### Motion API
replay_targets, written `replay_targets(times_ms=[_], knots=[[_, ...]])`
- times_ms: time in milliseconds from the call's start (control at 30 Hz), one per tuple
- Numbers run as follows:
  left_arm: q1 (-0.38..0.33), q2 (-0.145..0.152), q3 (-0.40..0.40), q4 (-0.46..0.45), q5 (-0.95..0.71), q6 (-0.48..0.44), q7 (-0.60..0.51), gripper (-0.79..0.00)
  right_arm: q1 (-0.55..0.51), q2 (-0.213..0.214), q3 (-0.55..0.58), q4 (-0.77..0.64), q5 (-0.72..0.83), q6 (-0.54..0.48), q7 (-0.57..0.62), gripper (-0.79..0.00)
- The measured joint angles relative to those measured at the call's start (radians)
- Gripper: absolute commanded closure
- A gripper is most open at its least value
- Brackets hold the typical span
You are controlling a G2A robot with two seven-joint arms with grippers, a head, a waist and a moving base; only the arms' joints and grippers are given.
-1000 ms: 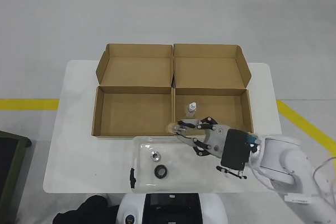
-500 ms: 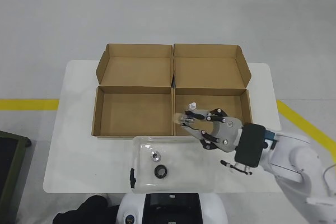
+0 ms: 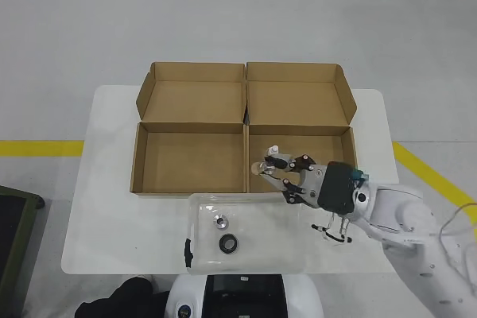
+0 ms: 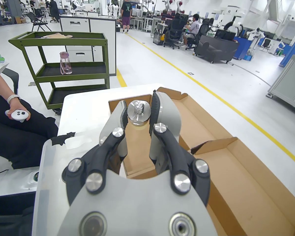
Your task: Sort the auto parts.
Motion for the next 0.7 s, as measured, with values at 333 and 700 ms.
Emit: replay_targets(times_ms=[333,700], knots=[[0.000,0.000,0.000,0.000,0.000,0.000,0.000,-0.785,-0.051,-0.001,0.017,0.111,-0.023,0.006,0.028,0.000],[0.000,0.000,0.000,0.000,0.000,0.000,0.000,-0.785,-0.066,0.000,0.056,0.209,-0.066,0.043,0.087,0.000]])
